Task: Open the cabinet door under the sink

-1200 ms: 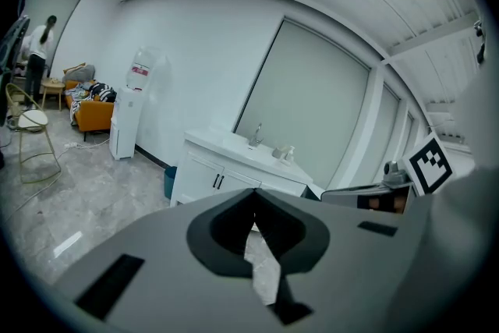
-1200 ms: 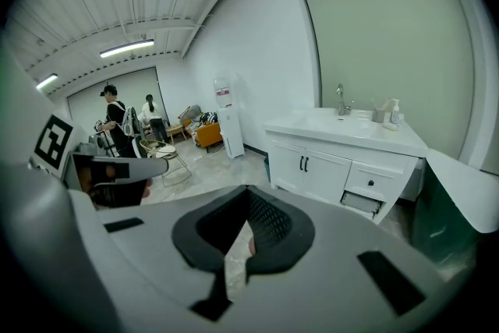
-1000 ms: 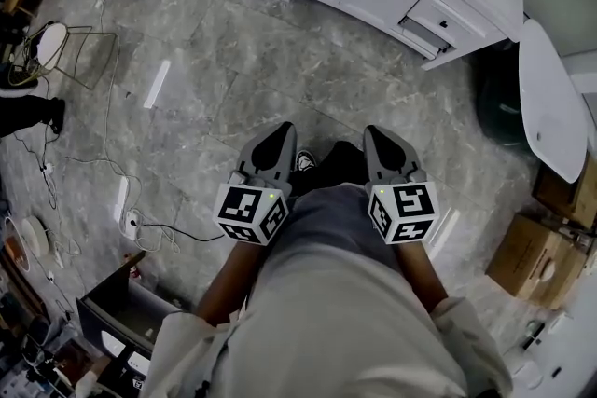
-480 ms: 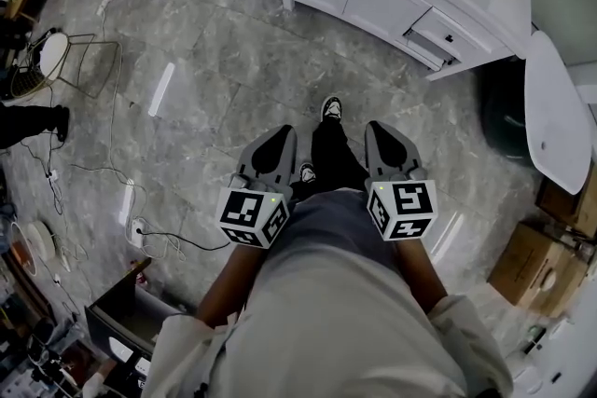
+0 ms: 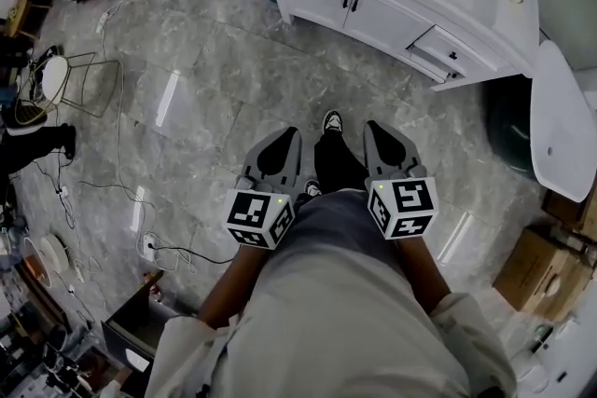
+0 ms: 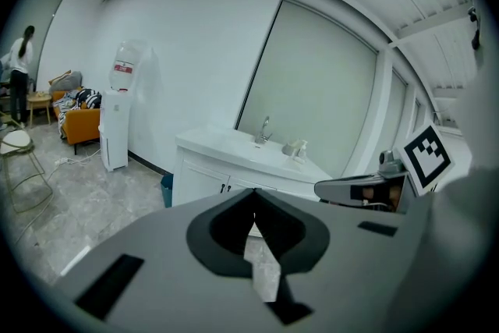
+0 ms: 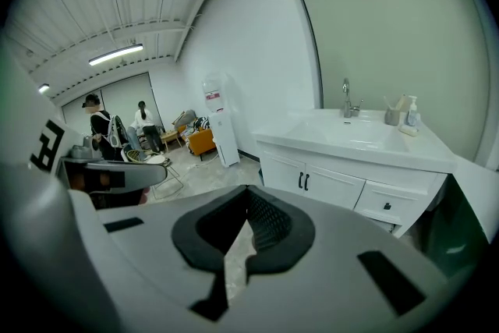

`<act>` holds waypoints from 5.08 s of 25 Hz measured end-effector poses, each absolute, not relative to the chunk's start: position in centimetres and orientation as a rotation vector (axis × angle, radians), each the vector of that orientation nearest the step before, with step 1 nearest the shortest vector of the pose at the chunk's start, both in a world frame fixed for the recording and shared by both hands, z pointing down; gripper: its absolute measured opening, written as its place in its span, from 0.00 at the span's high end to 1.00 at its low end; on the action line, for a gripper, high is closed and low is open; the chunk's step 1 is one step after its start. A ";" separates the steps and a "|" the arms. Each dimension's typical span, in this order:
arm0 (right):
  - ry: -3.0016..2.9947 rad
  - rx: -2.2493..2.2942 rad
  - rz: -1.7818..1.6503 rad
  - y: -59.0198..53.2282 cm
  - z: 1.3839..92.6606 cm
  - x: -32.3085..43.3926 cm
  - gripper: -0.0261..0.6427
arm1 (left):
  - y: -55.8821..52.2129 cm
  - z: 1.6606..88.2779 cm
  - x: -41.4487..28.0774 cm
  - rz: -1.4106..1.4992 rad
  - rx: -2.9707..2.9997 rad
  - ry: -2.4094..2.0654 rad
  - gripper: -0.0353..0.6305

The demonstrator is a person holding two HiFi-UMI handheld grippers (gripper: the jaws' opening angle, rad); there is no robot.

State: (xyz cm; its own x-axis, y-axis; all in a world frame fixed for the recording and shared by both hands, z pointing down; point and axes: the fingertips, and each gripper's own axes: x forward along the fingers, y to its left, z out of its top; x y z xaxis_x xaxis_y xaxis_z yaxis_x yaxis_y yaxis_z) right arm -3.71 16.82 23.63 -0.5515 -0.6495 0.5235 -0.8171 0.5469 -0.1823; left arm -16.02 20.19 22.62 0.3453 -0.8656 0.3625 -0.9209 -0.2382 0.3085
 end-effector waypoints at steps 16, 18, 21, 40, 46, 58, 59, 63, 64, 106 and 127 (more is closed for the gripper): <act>-2.392 1.105 0.596 1.8 25.2 -4.2 0.94 | 5.1 23.8 -15.1 0.183 2.101 -1.569 0.95; -2.398 1.088 0.601 0.4 25.8 -4.3 0.94 | 3.7 24.1 -14.8 0.191 2.094 -1.577 0.95; -2.406 1.062 0.603 -1.5 26.8 -4.6 0.94 | 2.1 24.9 -14.6 0.198 2.073 -1.589 0.95; -2.331 1.146 0.684 -9.3 34.7 -5.5 0.94 | -2.8 31.5 -13.7 0.242 2.014 -1.502 0.95; -2.282 1.237 0.722 -12.0 38.5 -5.1 0.94 | -2.9 34.5 -13.1 0.262 1.993 -1.455 0.95; -2.181 1.441 0.723 -15.9 45.4 -4.8 0.94 | -2.2 39.1 -12.7 0.363 2.052 -1.391 0.95; -2.172 1.449 0.731 -16.2 46.1 -4.9 0.94 | -2.2 39.4 -12.6 0.379 2.065 -1.388 0.95; -2.139 1.464 0.745 -17.2 48.7 -5.1 0.94 | -2.0 40.7 -12.2 0.374 2.058 -1.371 0.95; -2.131 1.469 0.750 -17.4 49.3 -5.2 0.94 | -1.8 41.0 -12.3 0.364 2.048 -1.370 0.95; -1.824 1.700 0.867 -28.9 64.4 -5.7 0.75 | -5.4 49.0 -21.0 0.352 1.906 -1.326 0.95; -1.673 1.759 0.944 -30.7 65.8 -5.3 0.82 | -7.8 50.0 -23.4 0.324 1.876 -1.267 0.95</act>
State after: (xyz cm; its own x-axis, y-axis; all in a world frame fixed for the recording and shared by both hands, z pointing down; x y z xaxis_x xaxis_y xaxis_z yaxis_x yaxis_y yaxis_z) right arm -5.26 -30.72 65.83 -0.0114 -0.6215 0.7833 -0.9919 -0.0923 -0.0877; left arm -23.39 -7.80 49.98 0.4586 -0.6457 0.6106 -0.8595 -0.1478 0.4893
